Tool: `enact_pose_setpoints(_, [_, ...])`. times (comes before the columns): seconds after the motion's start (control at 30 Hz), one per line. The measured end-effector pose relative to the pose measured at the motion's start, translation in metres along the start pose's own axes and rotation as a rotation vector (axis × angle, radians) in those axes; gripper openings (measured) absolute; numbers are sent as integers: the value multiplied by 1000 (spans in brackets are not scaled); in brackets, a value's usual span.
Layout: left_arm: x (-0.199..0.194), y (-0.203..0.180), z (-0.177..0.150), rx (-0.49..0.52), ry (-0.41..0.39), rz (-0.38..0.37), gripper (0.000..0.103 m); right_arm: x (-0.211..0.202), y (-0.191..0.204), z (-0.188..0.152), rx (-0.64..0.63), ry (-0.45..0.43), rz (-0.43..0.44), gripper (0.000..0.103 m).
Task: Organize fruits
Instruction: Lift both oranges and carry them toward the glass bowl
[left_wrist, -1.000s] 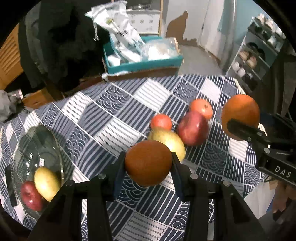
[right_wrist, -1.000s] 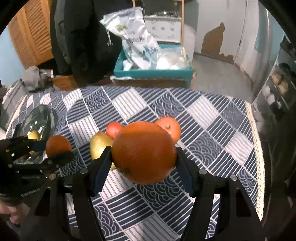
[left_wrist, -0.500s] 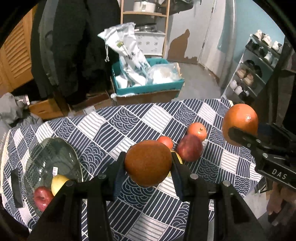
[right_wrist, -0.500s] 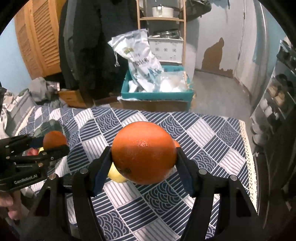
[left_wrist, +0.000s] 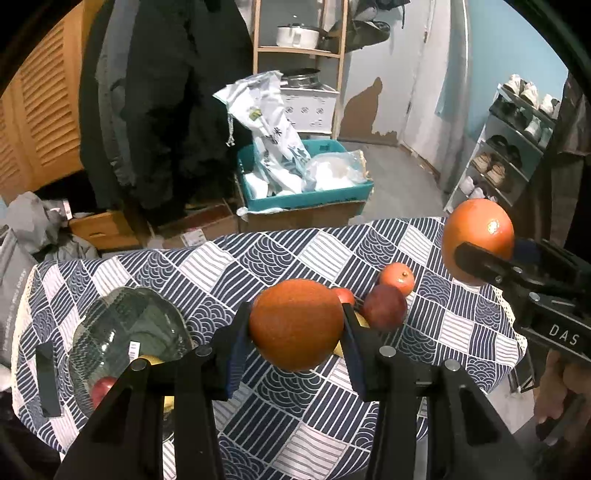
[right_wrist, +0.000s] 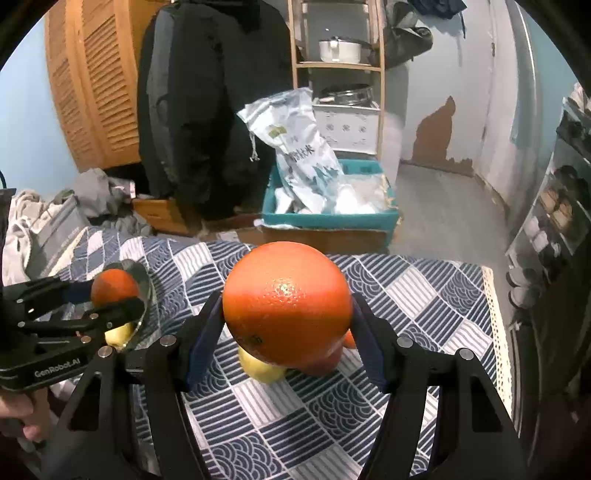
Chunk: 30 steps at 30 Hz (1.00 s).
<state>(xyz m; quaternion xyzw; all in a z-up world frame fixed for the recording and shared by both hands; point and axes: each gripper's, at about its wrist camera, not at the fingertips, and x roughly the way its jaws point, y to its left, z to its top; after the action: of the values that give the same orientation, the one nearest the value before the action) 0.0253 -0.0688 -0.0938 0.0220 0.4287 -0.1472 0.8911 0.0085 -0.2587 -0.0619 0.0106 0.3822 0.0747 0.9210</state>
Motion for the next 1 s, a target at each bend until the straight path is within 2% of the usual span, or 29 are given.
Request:
enact_pose_setpoints(0.53, [-15, 50, -1, -77, -13, 45, 47, 16, 43, 20, -40, 10, 48, 68])
enact_pose_setpoints(1.0, [-22, 104, -10, -164, -13, 101, 47, 42, 100, 39, -98, 31, 106, 68])
